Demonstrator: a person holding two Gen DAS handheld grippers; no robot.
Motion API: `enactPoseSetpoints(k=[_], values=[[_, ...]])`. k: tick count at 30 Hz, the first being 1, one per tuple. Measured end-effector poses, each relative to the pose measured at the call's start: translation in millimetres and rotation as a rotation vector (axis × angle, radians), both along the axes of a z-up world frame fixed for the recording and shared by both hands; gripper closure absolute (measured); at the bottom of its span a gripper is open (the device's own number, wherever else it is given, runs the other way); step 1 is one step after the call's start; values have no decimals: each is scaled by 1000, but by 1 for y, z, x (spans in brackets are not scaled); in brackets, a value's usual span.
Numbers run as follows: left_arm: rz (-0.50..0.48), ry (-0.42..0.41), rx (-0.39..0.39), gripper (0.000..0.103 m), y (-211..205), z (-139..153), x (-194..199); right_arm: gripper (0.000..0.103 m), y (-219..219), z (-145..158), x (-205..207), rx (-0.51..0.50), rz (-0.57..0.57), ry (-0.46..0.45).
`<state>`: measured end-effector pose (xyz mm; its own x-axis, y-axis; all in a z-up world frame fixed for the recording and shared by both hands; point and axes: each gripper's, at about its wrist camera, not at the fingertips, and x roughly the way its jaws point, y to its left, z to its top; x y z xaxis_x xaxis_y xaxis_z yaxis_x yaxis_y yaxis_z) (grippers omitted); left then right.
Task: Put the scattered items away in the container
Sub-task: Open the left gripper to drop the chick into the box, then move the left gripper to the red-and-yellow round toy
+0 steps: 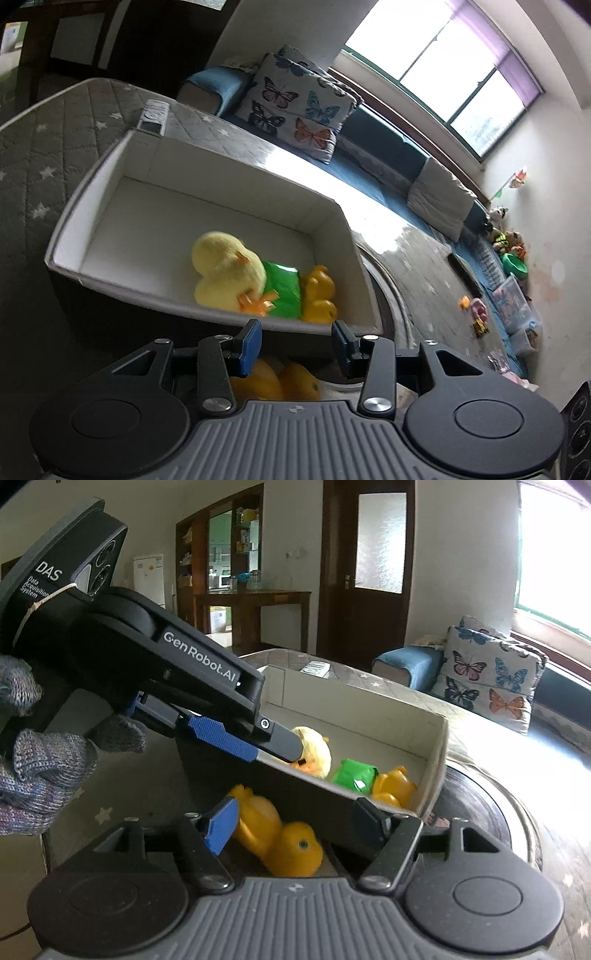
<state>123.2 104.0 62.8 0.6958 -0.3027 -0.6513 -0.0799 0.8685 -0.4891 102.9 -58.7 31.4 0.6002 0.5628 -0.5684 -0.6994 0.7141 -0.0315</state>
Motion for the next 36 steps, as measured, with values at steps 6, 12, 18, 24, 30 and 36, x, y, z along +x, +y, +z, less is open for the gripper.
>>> enactPoseSetpoints(k=[6, 12, 18, 24, 30, 36], values=[[-32, -2, 16, 59, -22, -6, -12, 28, -23, -3, -18, -1, -38, -14], [-75, 18, 42, 59, -49, -19, -22, 19, -52, -13, -37, 5, -112, -16], [-122, 53, 43, 59, -73, -36, -24, 17, -82, -25, -52, 13, -212, 11], [-160, 74, 45, 59, -91, -44, -24, 13, -110, -33, -60, 29, -301, 22], [-195, 89, 44, 59, -107, -50, -21, 13, -122, -42, -61, 11, -359, 20], [-224, 103, 48, 59, -121, -56, -17, 13, -129, -46, -62, -3, -405, 17]])
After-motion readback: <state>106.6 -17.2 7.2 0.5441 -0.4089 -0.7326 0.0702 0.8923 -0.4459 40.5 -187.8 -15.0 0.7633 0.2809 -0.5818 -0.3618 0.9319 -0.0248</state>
